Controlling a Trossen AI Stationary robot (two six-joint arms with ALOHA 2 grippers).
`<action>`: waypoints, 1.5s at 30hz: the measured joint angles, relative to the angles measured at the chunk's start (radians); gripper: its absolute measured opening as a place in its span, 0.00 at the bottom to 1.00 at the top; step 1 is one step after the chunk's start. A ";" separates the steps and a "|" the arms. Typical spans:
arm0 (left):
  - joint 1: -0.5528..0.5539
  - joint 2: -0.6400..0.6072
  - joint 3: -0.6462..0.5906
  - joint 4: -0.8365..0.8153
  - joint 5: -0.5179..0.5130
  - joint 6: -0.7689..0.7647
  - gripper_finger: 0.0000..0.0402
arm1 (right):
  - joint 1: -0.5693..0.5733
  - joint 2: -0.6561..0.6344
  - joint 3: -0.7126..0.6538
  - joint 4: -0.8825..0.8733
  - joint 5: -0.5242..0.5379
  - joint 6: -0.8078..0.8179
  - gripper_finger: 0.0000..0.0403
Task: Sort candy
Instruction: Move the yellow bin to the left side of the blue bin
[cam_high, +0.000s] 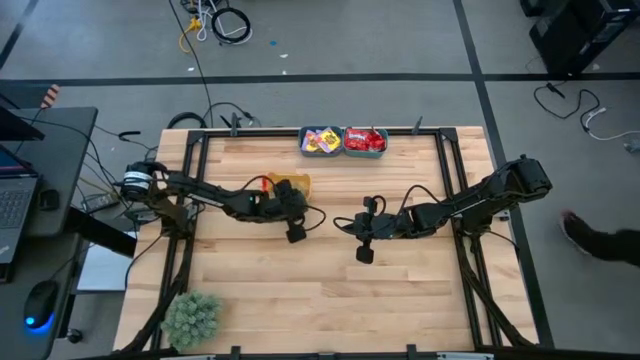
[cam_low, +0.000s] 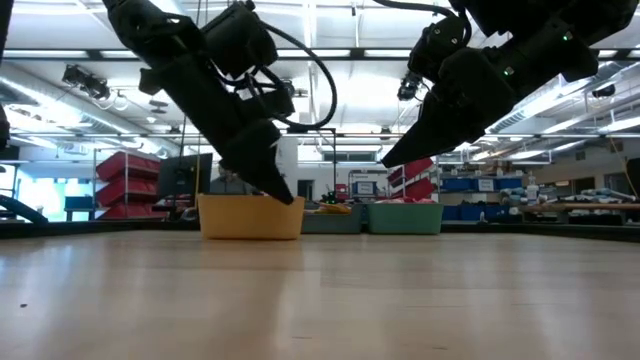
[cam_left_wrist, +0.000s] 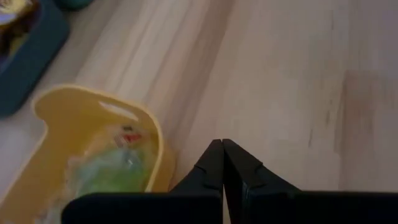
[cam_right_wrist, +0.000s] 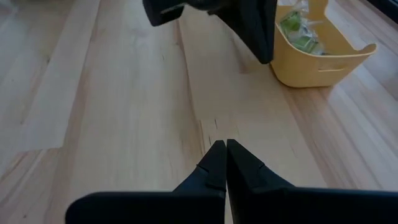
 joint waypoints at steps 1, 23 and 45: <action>0.004 0.002 0.000 0.015 -0.001 0.003 0.00 | 0.000 0.000 0.000 0.000 0.000 0.000 0.00; 0.093 0.047 0.000 -0.092 -0.264 0.109 0.00 | 0.003 0.000 0.000 -0.015 0.000 0.023 0.00; 0.131 -0.173 -0.134 -0.274 -0.195 -0.046 0.00 | 0.005 0.000 0.000 -0.008 0.001 0.024 0.00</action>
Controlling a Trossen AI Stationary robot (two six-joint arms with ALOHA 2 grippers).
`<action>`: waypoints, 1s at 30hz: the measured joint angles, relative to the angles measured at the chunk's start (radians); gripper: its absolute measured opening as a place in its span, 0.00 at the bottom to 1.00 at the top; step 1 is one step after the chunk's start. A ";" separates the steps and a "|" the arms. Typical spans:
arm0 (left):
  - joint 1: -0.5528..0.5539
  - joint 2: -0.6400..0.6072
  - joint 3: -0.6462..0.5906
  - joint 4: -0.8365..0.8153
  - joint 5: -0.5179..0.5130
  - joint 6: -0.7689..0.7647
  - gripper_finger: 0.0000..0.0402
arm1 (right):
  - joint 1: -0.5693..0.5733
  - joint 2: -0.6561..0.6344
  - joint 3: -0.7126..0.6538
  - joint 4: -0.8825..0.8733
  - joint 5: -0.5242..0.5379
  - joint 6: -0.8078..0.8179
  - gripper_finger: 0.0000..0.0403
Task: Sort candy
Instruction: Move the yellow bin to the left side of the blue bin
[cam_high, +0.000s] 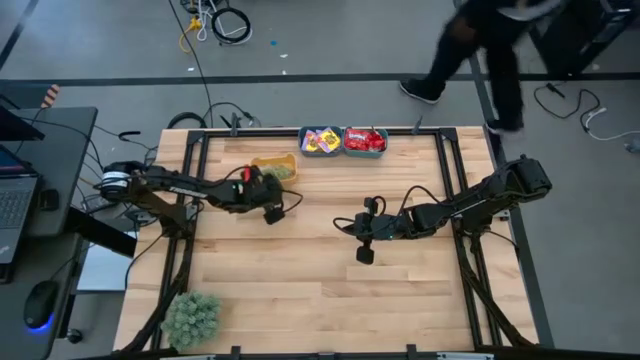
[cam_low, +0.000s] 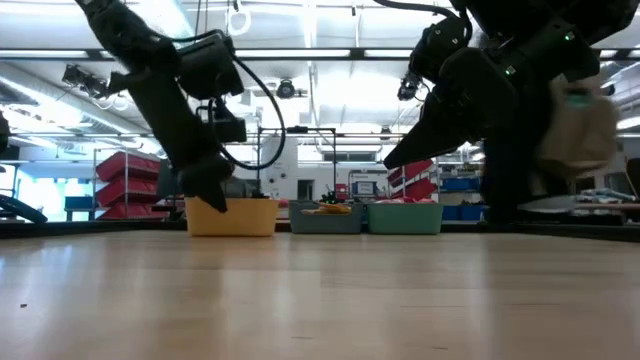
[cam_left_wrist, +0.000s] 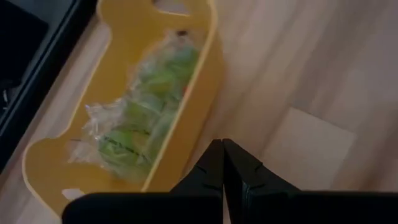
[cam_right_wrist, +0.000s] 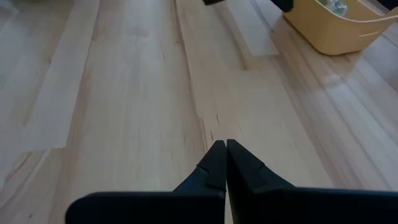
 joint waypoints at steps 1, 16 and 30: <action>0.010 0.000 -0.012 0.028 -0.005 -0.006 0.00 | 0.000 0.000 0.000 0.001 0.000 0.000 0.00; 0.236 0.001 -0.046 0.223 -0.011 0.115 0.00 | 0.000 0.000 0.000 0.001 0.000 -0.006 0.00; 0.372 0.002 -0.045 0.338 0.072 0.180 0.00 | 0.000 0.000 0.000 0.001 0.000 -0.008 0.00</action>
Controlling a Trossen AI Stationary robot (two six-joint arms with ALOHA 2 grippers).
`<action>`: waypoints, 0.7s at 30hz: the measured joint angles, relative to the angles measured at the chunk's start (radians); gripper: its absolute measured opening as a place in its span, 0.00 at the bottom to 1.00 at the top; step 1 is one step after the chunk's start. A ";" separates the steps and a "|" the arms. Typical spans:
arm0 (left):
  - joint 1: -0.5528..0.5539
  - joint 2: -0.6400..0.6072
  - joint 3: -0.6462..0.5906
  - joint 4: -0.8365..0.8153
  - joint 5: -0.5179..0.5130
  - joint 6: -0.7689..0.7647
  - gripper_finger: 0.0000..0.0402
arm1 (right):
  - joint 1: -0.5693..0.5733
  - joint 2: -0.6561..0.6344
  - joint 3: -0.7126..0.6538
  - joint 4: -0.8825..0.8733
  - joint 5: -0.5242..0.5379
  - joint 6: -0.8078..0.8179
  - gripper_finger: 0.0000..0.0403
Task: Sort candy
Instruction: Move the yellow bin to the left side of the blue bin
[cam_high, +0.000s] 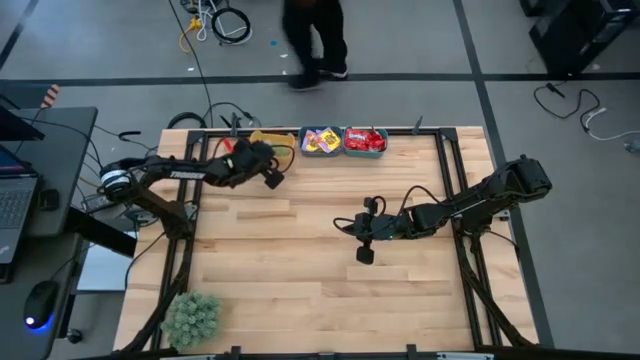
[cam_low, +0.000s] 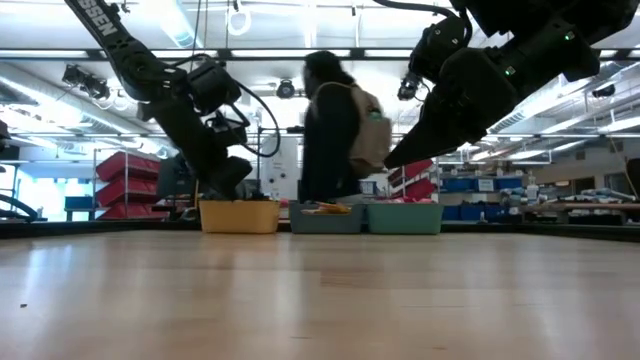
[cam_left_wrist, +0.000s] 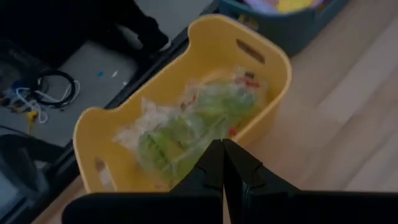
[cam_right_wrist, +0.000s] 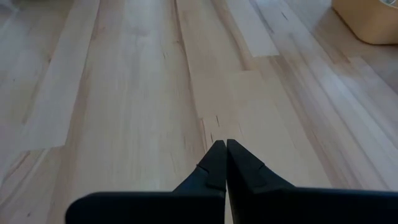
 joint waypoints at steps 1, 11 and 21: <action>0.007 0.000 0.000 0.012 0.008 0.001 0.00 | 0.000 0.000 0.000 0.000 0.000 0.000 0.00; 0.037 0.066 0.001 0.184 0.074 0.022 0.00 | 0.000 0.000 0.000 0.000 0.000 0.000 0.00; 0.030 0.024 0.052 0.149 0.126 0.056 0.00 | -0.001 0.000 0.000 -0.001 0.000 0.000 0.00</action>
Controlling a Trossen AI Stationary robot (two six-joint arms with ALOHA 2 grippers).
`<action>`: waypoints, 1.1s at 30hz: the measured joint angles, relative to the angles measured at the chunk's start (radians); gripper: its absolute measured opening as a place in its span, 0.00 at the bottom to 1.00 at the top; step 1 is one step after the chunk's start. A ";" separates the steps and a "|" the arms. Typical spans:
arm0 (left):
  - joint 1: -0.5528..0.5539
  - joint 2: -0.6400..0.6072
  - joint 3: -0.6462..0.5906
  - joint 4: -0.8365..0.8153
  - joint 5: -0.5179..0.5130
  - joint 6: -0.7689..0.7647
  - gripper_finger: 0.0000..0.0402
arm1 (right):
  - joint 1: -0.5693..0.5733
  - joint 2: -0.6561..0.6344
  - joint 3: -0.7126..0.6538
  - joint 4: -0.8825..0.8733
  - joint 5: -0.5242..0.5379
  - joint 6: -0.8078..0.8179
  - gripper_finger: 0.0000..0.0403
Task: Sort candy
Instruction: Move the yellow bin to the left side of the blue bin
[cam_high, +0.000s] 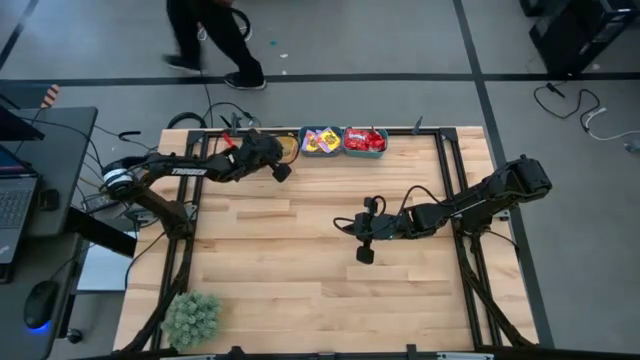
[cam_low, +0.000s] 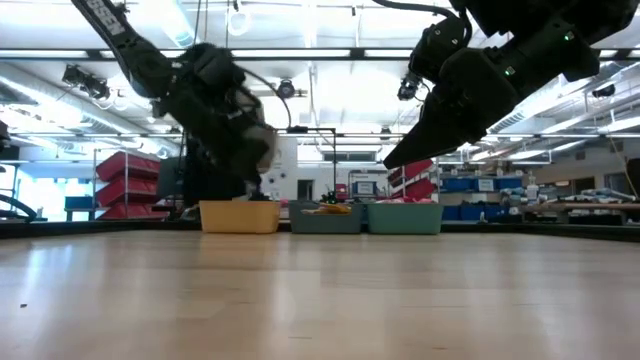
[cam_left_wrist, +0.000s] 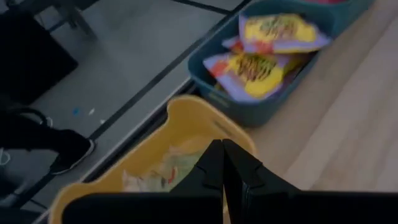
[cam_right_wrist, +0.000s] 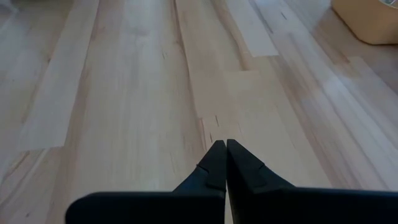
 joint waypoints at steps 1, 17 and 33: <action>0.000 -0.015 0.009 -0.020 0.010 0.000 0.00 | 0.000 0.000 0.000 0.000 0.000 0.000 0.00; 0.033 0.043 0.016 -0.269 0.042 -0.007 0.00 | 0.000 0.000 0.000 0.007 0.000 0.000 0.00; 0.079 0.200 0.017 -0.057 0.072 -0.003 0.00 | -0.007 0.000 0.000 0.008 0.000 -0.012 0.00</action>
